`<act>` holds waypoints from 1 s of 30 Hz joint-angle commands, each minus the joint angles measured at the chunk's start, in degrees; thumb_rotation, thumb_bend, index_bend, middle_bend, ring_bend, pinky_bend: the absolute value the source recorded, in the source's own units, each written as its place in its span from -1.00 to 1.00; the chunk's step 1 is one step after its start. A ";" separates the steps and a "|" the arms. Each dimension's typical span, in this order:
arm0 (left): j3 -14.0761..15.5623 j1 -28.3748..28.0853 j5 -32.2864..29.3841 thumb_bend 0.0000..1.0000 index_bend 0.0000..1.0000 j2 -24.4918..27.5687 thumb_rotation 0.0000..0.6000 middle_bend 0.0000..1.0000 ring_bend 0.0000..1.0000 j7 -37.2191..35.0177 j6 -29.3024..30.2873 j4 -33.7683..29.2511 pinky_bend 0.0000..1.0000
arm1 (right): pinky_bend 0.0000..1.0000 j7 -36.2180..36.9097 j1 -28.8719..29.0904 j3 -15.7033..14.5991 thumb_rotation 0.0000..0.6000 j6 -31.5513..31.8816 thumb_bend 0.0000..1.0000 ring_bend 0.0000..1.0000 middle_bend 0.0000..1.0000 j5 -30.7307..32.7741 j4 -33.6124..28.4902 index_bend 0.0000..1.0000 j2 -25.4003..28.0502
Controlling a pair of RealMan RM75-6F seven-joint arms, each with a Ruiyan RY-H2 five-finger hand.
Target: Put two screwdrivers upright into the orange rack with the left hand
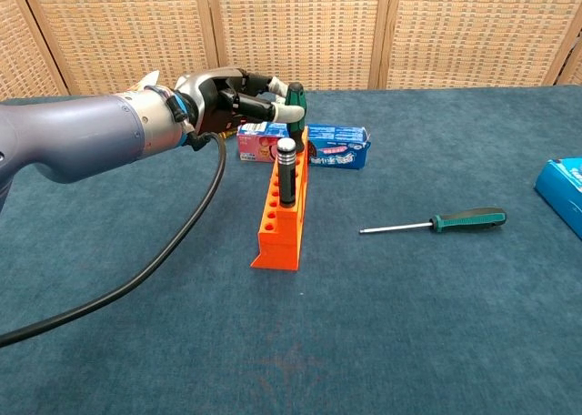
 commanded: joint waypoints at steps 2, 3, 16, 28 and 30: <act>0.66 -0.30 0.30 -0.21 0.02 0.04 1.00 -1.00 -1.00 1.82 0.62 0.35 -1.00 | -1.00 -0.04 -0.02 0.03 1.00 0.05 -1.00 -1.00 -1.00 0.05 0.00 -1.00 0.00; 0.82 -0.30 0.30 -0.24 -0.07 0.05 1.00 -1.00 -1.00 2.12 0.64 0.31 -1.00 | -1.00 -0.02 -0.04 0.03 1.00 0.06 -1.00 -1.00 -1.00 0.08 0.00 -1.00 0.01; -0.97 3.25 4.98 -0.89 -0.99 4.94 1.00 -1.00 -1.00 -2.72 0.21 -5.35 -1.00 | -1.00 -0.14 -0.07 -0.13 1.00 0.31 -1.00 -1.00 -1.00 -0.46 -0.20 -1.00 0.02; -1.02 9.83 10.48 -1.00 -1.00 19.03 1.00 -1.00 -1.00 -3.09 1.41 -15.55 -1.00 | -1.00 -0.83 -0.38 -0.43 1.00 1.44 -1.00 -1.00 -1.00 -1.51 -0.95 -1.00 0.11; 0.01 12.15 11.90 -1.00 -1.00 23.84 1.00 -1.00 -1.00 -0.82 2.83 -18.13 -1.00 | -1.00 -1.06 -0.46 -0.54 1.00 1.69 -1.00 -1.00 -1.00 -1.74 -1.11 -1.00 0.10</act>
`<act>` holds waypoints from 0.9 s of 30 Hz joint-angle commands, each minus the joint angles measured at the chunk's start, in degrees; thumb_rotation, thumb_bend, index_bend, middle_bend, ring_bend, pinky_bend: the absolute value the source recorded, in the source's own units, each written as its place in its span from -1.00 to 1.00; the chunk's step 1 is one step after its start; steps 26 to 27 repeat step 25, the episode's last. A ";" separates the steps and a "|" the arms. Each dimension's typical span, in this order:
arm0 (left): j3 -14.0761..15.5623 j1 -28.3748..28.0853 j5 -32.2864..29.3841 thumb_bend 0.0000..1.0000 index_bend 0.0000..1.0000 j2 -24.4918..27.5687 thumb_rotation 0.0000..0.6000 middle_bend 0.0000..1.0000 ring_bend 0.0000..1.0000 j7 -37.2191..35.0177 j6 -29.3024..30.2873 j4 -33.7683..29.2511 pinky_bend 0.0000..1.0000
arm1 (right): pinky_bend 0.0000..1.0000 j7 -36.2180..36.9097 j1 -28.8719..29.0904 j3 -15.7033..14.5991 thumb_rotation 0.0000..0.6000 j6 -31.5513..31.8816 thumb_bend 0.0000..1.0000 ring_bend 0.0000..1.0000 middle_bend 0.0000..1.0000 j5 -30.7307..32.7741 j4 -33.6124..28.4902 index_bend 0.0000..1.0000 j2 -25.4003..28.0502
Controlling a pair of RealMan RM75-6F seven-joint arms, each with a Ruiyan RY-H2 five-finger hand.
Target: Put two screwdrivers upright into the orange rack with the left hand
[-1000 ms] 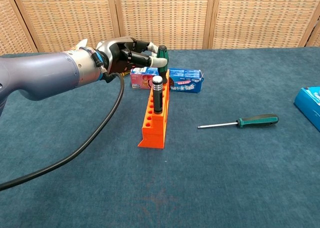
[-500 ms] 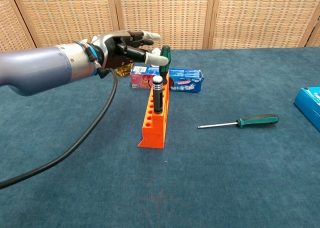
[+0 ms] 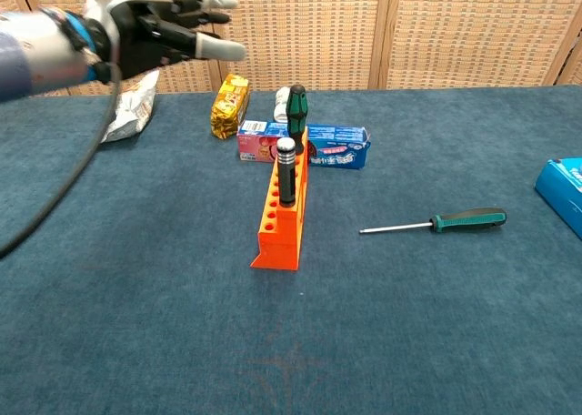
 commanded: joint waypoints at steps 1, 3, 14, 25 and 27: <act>2.24 5.21 3.43 -1.00 -1.00 9.64 1.00 -1.00 -1.00 4.43 2.77 -5.72 -1.00 | -1.00 -0.27 -0.13 -0.14 1.00 0.31 -1.00 -1.00 -1.00 -0.28 -0.23 -1.00 -0.01; 3.55 8.01 5.16 -1.00 -1.00 13.65 1.00 -1.00 -1.00 6.80 5.70 -7.78 -1.00 | -1.00 -0.55 -0.18 -0.19 1.00 0.50 -1.00 -1.00 -1.00 -0.39 -0.38 -1.00 -0.03; 15.62 27.68 14.19 -1.00 -1.00 25.19 1.00 -1.00 -1.00 21.80 30.55 -10.39 -1.00 | -1.00 -4.38 -0.40 -0.59 1.00 1.99 -1.00 -1.00 -1.00 -1.28 -1.32 -1.00 -0.74; 24.26 39.76 24.20 -1.00 -1.00 20.09 1.00 -1.00 -1.00 26.51 48.33 -2.85 -1.00 | -1.00 -12.61 -1.36 -1.72 1.00 6.66 -1.00 -1.00 -1.00 -4.93 -3.31 -1.00 -2.54; 24.26 39.76 24.20 -1.00 -1.00 20.09 1.00 -1.00 -1.00 26.51 48.33 -2.85 -1.00 | -1.00 -12.61 -1.36 -1.72 1.00 6.66 -1.00 -1.00 -1.00 -4.93 -3.31 -1.00 -2.54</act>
